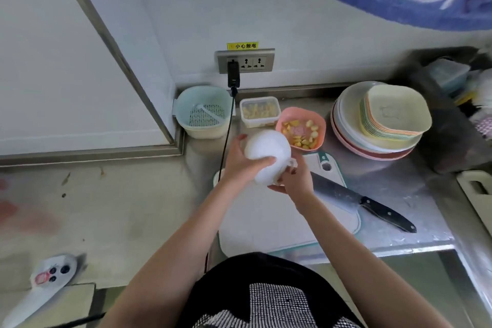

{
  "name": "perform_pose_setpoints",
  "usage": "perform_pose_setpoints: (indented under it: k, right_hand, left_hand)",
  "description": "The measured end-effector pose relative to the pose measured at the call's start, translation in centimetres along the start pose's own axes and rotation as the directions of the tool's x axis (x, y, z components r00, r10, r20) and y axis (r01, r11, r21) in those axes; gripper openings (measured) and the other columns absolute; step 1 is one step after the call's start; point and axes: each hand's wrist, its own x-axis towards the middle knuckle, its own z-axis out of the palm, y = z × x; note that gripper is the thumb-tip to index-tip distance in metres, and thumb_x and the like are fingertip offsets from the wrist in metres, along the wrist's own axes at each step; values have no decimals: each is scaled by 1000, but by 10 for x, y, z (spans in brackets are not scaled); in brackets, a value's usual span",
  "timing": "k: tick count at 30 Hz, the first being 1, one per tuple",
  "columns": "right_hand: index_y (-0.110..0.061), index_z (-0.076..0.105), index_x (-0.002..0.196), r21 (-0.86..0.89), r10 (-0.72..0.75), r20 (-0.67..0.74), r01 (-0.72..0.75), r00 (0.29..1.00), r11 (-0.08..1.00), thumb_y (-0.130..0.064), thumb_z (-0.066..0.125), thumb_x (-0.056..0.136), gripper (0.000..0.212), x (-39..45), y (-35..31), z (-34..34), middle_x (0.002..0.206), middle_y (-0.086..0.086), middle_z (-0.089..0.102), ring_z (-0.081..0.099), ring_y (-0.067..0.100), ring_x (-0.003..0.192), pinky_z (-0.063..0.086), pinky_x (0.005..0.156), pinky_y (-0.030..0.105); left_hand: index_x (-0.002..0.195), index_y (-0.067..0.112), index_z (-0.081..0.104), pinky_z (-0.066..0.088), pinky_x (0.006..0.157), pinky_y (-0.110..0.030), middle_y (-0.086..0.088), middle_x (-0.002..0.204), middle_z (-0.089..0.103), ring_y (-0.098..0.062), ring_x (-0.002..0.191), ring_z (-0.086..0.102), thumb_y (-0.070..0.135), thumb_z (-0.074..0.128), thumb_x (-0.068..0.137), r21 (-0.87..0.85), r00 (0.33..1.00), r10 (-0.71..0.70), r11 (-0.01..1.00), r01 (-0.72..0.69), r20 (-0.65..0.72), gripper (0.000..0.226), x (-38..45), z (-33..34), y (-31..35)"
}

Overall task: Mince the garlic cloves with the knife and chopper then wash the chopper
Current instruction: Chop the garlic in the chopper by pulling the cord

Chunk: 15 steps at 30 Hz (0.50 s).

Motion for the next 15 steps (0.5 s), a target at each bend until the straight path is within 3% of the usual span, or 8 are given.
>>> perform_pose_setpoints:
  k: [4, 6, 10, 15]
  right_hand:
    - [-25, 49, 129, 109, 70, -45, -64, 997, 992, -6, 38, 95, 41, 0, 11, 3, 125, 15, 54, 60, 36, 102, 57, 75, 51]
    - [-22, 50, 119, 106, 91, -69, -83, 993, 991, -10, 36, 97, 30, -4, 15, 0, 119, 11, 53, 58, 37, 102, 55, 78, 54]
    - [-22, 49, 116, -179, 71, -93, -87, 993, 980, 3, 33, 96, 36, -7, 31, -13, 89, 5, 50, 57, 26, 65, 58, 61, 43]
    - [-22, 58, 104, -432, -47, -180, -37, 983, 901, 5, 24, 87, 46, -9, 39, -32, 84, 10, 56, 56, 27, 47, 51, 44, 32]
  left_hand:
    - [131, 22, 39, 52, 89, -42, 2, 125, 54, -20, 112, 55, 24, 90, 59, 41, 999, -29, 999, 28, 35, 89, 4, 4, 0]
    - [130, 23, 40, 53, 87, -42, 2, 124, 55, -20, 108, 55, 27, 92, 55, 84, 998, -66, 994, 64, 25, 90, 1, 9, -6]
    - [128, 18, 44, 49, 78, -31, -1, 122, 56, -19, 100, 55, 25, 91, 55, 37, 988, -151, 988, 153, -42, 87, -12, 16, -24]
    - [132, 17, 45, 45, 79, -28, -1, 126, 57, -21, 109, 57, 28, 91, 55, 53, 986, -147, 987, 151, -72, 90, -11, 13, -27]
